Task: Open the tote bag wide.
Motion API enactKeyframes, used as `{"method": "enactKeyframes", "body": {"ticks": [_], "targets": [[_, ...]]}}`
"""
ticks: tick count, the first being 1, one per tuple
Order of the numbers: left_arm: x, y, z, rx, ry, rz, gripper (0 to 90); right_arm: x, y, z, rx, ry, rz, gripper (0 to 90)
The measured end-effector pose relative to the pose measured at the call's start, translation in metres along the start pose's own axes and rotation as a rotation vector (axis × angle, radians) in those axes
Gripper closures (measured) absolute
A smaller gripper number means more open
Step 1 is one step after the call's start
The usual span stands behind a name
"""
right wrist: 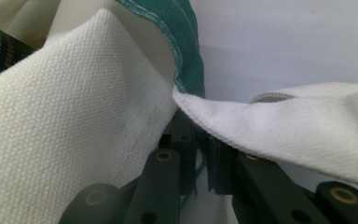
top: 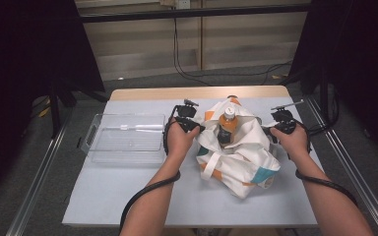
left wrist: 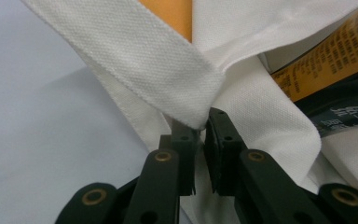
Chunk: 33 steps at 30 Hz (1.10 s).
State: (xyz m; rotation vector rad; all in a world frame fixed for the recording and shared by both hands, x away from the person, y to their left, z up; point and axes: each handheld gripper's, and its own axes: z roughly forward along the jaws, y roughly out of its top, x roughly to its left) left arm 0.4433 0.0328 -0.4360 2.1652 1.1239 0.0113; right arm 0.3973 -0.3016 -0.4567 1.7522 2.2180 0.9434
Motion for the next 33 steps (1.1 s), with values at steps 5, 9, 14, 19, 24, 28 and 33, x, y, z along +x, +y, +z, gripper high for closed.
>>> {"method": "enactKeyframes", "body": {"ticks": [5, 9, 14, 19, 24, 28, 33], "targets": [[0.002, -0.003, 0.004, 0.005, -0.006, -0.011, 82.6, 0.001, -0.001, 0.000, -0.003, -0.002, -0.001, 83.7], [0.004, -0.006, 0.005, 0.011, -0.010, -0.005, 82.8, 0.002, 0.000, -0.001, -0.007, 0.000, -0.003, 83.8], [0.005, -0.012, 0.009, 0.004, -0.017, -0.019, 82.9, 0.002, -0.002, 0.000, -0.011, -0.003, -0.001, 83.8], [0.004, -0.012, 0.007, 0.001, -0.007, -0.020, 82.7, 0.003, -0.002, -0.002, -0.017, -0.007, -0.006, 83.6], [0.000, -0.010, 0.002, -0.012, 0.006, -0.020, 82.0, 0.003, -0.002, -0.008, -0.030, -0.020, -0.009, 82.2], [0.000, -0.008, -0.004, -0.015, 0.010, -0.038, 76.2, 0.002, -0.002, -0.015, -0.051, -0.028, -0.014, 78.1], [-0.002, -0.006, -0.015, -0.010, 0.025, -0.039, 70.3, -0.002, -0.002, -0.022, -0.056, -0.042, -0.016, 65.9]]}}
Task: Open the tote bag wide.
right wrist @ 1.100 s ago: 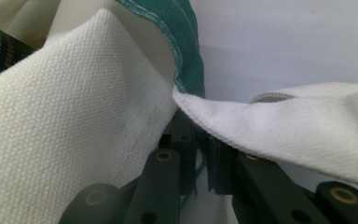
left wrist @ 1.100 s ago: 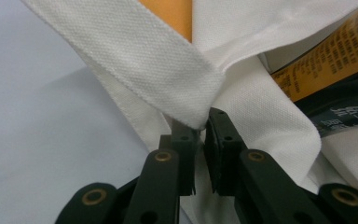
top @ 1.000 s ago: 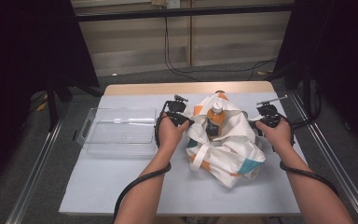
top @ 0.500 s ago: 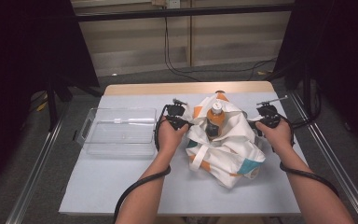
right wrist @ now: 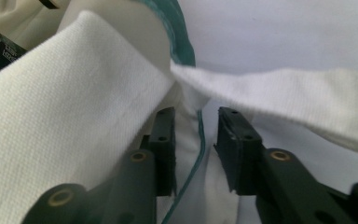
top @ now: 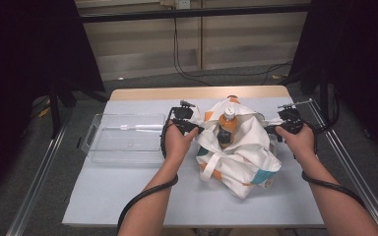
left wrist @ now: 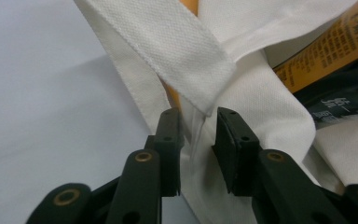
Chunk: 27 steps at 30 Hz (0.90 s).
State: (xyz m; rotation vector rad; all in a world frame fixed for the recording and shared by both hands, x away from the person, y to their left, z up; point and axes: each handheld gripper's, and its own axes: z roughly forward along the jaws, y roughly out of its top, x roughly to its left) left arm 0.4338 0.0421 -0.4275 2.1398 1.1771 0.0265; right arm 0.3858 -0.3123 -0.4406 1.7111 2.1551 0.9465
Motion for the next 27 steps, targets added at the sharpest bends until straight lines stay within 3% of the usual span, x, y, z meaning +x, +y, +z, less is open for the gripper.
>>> {"method": "enactKeyframes", "body": {"ticks": [7, 15, 18, 24, 27], "targets": [[-0.003, 0.004, -0.016, -0.026, 0.004, -0.002, 64.1, -0.001, -0.002, -0.013, -0.005, -0.023, -0.019, 55.8], [-0.008, 0.005, -0.032, -0.053, 0.001, 0.019, 56.2, 0.000, -0.008, -0.024, -0.019, -0.035, -0.043, 34.6], [-0.008, 0.006, -0.038, -0.061, -0.006, 0.010, 50.7, -0.002, -0.012, -0.026, -0.019, -0.023, -0.045, 29.1], [-0.015, 0.008, -0.046, -0.056, -0.013, 0.036, 46.4, -0.003, -0.020, -0.032, -0.021, -0.001, -0.052, 21.1], [-0.018, 0.007, -0.047, -0.050, -0.037, 0.040, 44.6, -0.002, -0.023, -0.035, -0.025, 0.005, -0.061, 19.1]]}}
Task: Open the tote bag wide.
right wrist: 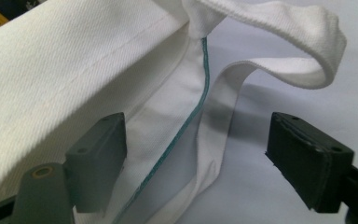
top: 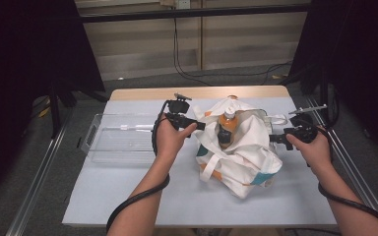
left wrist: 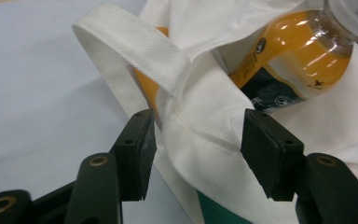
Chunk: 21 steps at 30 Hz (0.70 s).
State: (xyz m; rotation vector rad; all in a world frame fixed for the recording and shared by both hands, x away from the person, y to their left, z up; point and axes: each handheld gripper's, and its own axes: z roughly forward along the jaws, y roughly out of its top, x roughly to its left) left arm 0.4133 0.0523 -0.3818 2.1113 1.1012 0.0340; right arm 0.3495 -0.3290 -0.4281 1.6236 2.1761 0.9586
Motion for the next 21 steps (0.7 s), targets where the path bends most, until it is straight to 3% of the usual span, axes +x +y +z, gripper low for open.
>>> {"method": "enactKeyframes", "body": {"ticks": [6, 21], "targets": [[-0.007, 0.001, -0.001, 0.015, -0.030, 0.024, 42.5, -0.001, -0.005, -0.004, 0.003, 0.004, -0.006, 16.7], [-0.026, 0.015, 0.002, -0.013, -0.103, 0.077, 37.2, -0.003, -0.006, -0.007, 0.012, 0.017, 0.008, 13.1]]}}
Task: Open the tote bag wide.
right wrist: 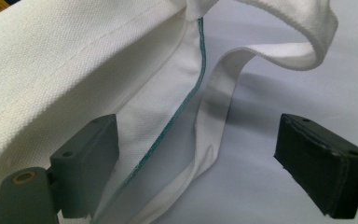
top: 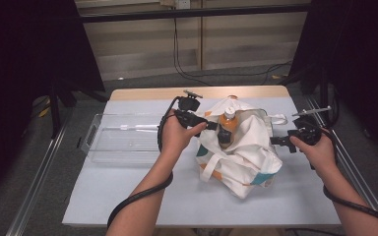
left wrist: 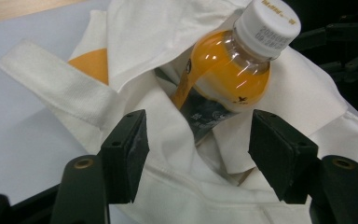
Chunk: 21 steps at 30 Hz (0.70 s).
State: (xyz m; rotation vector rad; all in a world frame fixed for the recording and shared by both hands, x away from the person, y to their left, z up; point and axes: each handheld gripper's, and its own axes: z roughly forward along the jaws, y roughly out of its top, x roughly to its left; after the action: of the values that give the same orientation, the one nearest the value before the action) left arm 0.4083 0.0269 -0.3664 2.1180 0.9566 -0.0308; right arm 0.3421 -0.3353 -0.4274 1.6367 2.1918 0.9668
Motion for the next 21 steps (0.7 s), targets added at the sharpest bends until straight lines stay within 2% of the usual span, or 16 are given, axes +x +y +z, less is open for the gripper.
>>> {"method": "enactKeyframes", "body": {"ticks": [9, 19, 21], "targets": [[-0.008, 0.009, 0.008, 0.018, -0.033, 0.037, 35.6, 0.001, 0.002, -0.001, 0.000, 0.001, 0.000, 12.2], [-0.014, 0.014, 0.023, 0.035, -0.035, 0.068, 31.8, 0.000, 0.003, -0.001, 0.002, -0.004, 0.002, 11.7], [-0.014, 0.016, 0.027, 0.049, -0.032, 0.086, 30.6, 0.000, 0.003, 0.000, 0.000, 0.001, 0.004, 11.6]]}}
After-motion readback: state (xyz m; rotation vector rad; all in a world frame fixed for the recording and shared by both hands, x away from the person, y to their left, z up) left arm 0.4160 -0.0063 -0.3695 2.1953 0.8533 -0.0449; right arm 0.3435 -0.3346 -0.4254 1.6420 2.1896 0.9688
